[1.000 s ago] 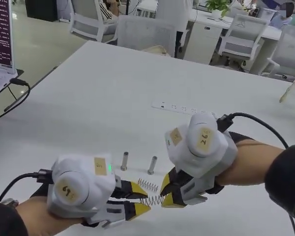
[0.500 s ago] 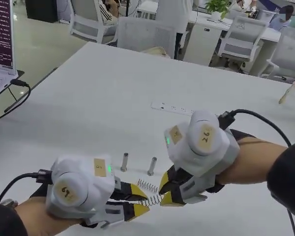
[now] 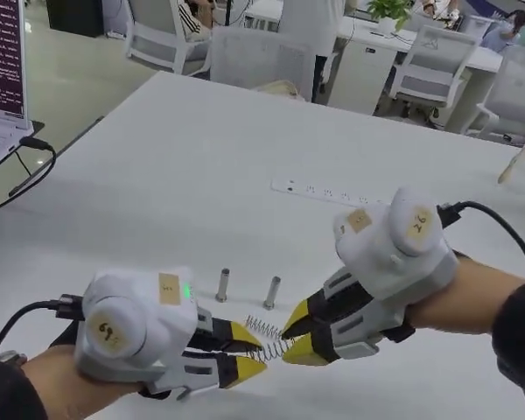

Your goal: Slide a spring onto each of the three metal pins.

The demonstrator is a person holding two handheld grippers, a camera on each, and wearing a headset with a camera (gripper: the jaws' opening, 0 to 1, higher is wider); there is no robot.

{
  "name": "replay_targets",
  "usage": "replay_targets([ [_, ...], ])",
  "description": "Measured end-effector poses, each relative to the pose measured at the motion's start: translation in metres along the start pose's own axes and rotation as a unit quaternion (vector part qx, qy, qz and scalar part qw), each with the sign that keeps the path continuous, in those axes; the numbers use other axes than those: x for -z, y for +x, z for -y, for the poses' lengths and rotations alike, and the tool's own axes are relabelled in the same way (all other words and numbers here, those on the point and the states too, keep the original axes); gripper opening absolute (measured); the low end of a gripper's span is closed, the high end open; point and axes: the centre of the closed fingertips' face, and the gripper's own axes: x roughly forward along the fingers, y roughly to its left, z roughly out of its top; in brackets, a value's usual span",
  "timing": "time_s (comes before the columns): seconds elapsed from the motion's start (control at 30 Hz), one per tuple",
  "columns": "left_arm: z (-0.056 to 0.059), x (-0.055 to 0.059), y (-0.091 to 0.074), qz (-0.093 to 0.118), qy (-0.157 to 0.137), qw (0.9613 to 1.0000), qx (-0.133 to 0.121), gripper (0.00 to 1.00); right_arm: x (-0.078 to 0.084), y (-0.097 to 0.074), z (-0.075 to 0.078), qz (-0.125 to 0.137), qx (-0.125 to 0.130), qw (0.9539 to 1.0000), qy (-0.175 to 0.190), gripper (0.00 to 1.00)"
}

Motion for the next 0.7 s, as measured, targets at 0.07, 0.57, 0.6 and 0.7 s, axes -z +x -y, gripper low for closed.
replay_targets([
  [0.07, 0.000, -0.001, 0.000, 0.003, -0.003, 1.0000, -0.001, 0.01, -0.001, 0.000, 0.000, 0.016, -0.003, 0.9998, 0.014, 0.12],
  [0.57, -0.005, -0.009, -0.002, 0.029, -0.023, 0.9993, -0.006, 0.02, -0.015, 0.005, 0.001, 0.075, -0.014, 0.9955, 0.056, 0.10],
  [0.6, -0.005, -0.009, -0.002, 0.026, -0.023, 0.9994, -0.007, 0.02, -0.016, 0.005, 0.000, 0.073, -0.015, 0.9957, 0.056, 0.10],
  [0.7, -0.006, -0.009, -0.003, 0.030, -0.026, 0.9992, -0.008, 0.02, -0.017, 0.005, 0.000, 0.073, -0.019, 0.9955, 0.057, 0.10],
])
